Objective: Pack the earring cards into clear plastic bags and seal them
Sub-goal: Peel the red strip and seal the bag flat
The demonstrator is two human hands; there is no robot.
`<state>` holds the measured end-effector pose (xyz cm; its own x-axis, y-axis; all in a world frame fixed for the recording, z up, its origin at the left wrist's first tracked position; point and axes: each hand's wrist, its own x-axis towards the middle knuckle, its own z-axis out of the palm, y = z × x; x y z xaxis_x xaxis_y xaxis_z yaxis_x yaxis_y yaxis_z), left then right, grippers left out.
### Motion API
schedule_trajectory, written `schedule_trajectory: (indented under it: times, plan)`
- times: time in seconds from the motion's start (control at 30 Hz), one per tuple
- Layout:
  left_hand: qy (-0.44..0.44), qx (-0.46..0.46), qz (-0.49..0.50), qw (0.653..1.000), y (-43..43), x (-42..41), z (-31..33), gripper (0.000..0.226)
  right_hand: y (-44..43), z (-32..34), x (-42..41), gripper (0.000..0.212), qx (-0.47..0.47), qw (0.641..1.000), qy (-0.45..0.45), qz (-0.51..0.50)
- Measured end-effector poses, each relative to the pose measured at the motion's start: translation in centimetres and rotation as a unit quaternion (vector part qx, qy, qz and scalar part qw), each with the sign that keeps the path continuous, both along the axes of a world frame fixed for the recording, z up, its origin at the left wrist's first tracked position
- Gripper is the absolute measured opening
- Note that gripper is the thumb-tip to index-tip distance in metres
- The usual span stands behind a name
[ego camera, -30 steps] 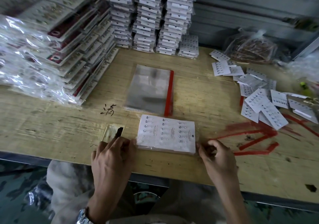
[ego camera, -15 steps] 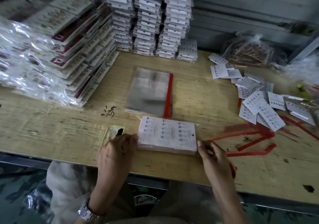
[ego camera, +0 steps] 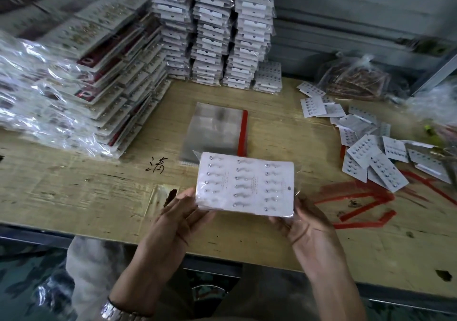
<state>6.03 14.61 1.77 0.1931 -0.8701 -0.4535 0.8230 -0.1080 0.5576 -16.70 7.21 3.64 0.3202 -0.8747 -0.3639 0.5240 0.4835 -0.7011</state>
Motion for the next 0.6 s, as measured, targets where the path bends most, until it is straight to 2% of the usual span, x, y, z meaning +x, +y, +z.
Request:
schedule_trajectory:
  times: [0.17, 0.27, 0.37, 0.43, 0.5, 0.6]
  plan:
    - [0.100, 0.037, -0.004, 0.994, -0.3, -0.5, 0.5, 0.034, 0.0, -0.8, 0.4, 0.025, 0.088, 0.995, -0.018, -0.037]
    - [0.119, 0.064, -0.017, 0.991, -0.6, -0.4, 0.7, 0.024, -0.2, -1.2, 0.6, 0.024, 0.149, 0.986, -0.039, -0.065]
    - [0.117, 0.068, -0.023, 0.991, -0.7, -0.5, 0.7, 0.022, -0.3, -1.7, 0.7, 0.024, 0.166, 0.983, -0.042, -0.069]
    - [0.074, 0.069, -0.011, 0.995, -0.8, -0.8, 0.6, 0.024, -0.3, -1.9, 0.6, 0.026, 0.147, 0.986, -0.030, -0.077]
    - [-0.013, 0.050, -0.003, 0.999, -0.6, -1.2, 0.6, 0.029, -0.1, -1.7, 0.7, 0.027, 0.096, 0.992, 0.002, -0.082]
    - [-0.185, -0.007, -0.014, 0.983, -0.2, -2.2, 0.9, 0.067, 0.3, -1.2, 1.1, 0.024, 0.014, 0.996, 0.052, -0.075]
